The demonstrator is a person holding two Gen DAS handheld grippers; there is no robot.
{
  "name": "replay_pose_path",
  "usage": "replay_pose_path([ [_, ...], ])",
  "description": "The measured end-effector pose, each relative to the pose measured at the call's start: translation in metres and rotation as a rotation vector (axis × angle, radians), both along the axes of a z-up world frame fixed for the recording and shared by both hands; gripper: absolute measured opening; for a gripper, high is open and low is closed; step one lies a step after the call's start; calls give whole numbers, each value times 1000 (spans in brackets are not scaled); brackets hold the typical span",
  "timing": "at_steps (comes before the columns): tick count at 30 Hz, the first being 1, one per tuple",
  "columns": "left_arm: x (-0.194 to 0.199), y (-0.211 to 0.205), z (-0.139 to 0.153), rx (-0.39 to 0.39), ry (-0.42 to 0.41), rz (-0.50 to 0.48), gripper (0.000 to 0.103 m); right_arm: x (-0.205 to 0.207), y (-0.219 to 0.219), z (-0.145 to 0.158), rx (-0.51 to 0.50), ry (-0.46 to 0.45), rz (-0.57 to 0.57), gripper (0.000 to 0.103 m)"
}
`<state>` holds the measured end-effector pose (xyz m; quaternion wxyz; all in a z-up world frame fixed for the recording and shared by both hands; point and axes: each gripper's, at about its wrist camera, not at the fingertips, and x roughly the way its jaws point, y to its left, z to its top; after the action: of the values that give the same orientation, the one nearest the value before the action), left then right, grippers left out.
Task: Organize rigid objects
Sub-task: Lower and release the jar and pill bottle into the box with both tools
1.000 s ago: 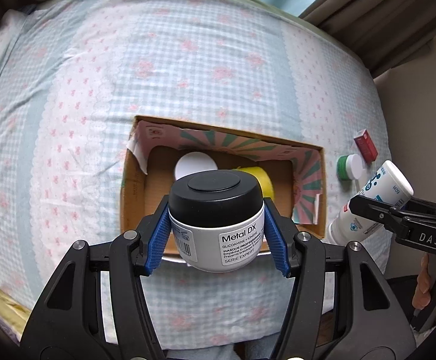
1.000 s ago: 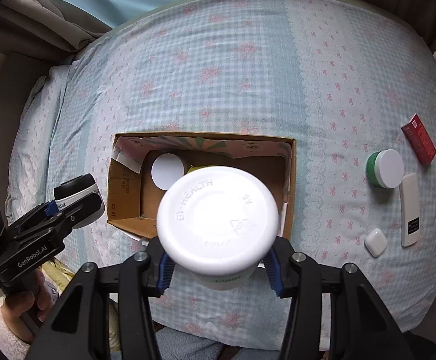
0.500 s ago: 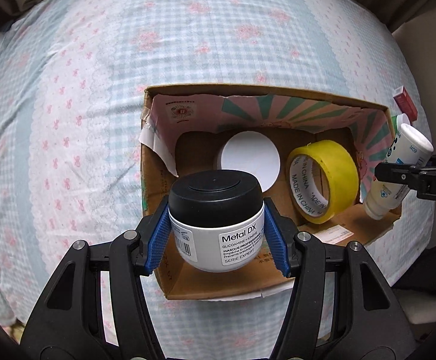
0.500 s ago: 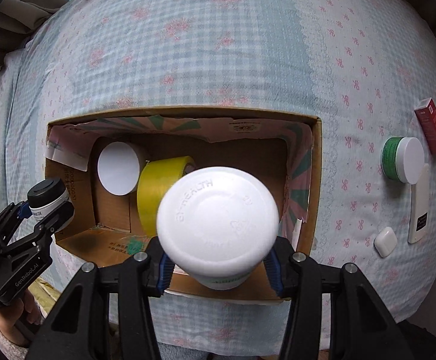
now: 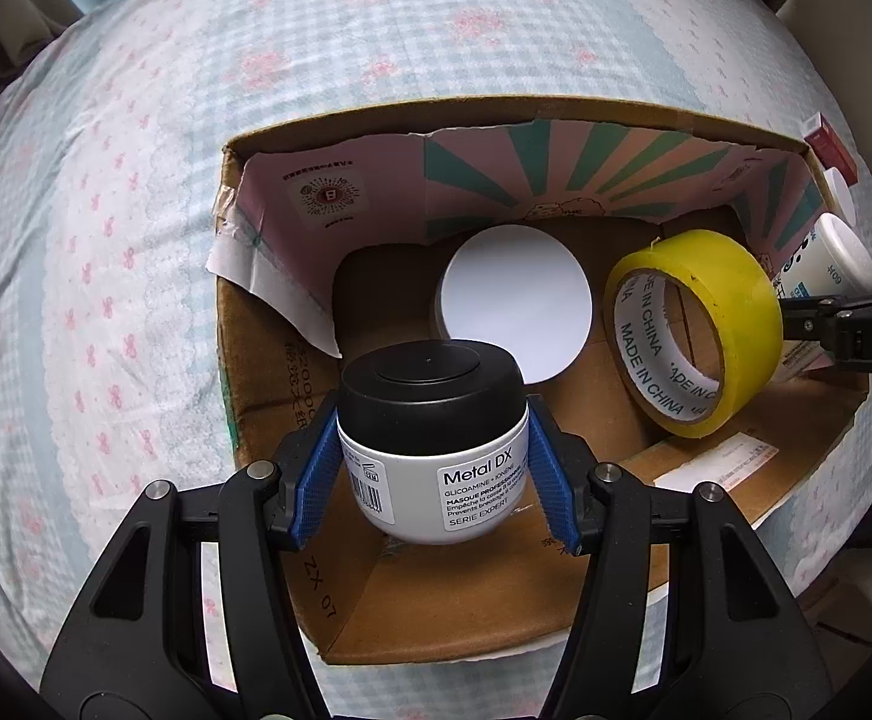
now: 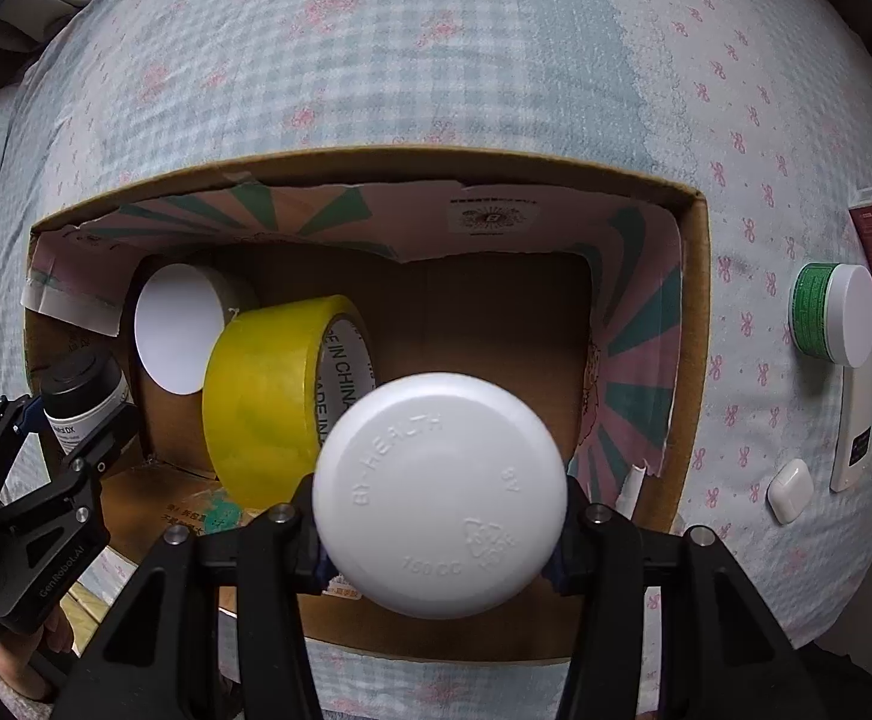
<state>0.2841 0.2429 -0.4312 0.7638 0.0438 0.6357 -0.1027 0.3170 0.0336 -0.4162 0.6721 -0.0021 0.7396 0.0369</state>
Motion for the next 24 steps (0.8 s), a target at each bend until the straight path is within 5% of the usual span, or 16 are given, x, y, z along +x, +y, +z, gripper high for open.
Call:
replay_pose_path([
  [11,-16,-6,12,6,-78,-86,57,-2,-3,13,3,29,-65,46],
  [13,-19,-10,21,-19,-116,-117,102,-1,-3,10,0,85,-52,46],
  [14,-21,-13,26,-13,-138,-133,103,-1,-2,9,-8,99,-45,47],
  [15,-22,-15,29,-9,-155,-149,103,0,-2,10,-24,95,-37,50],
  [17,-23,-18,32,-11,-161,-166,103,1,-4,17,-73,58,-37,95],
  [18,-22,-18,33,-15,-161,-163,103,1,-6,22,-81,39,-44,103],
  [24,-17,-12,33,-41,-146,-117,103,-1,-20,28,62,38,-152,103],
])
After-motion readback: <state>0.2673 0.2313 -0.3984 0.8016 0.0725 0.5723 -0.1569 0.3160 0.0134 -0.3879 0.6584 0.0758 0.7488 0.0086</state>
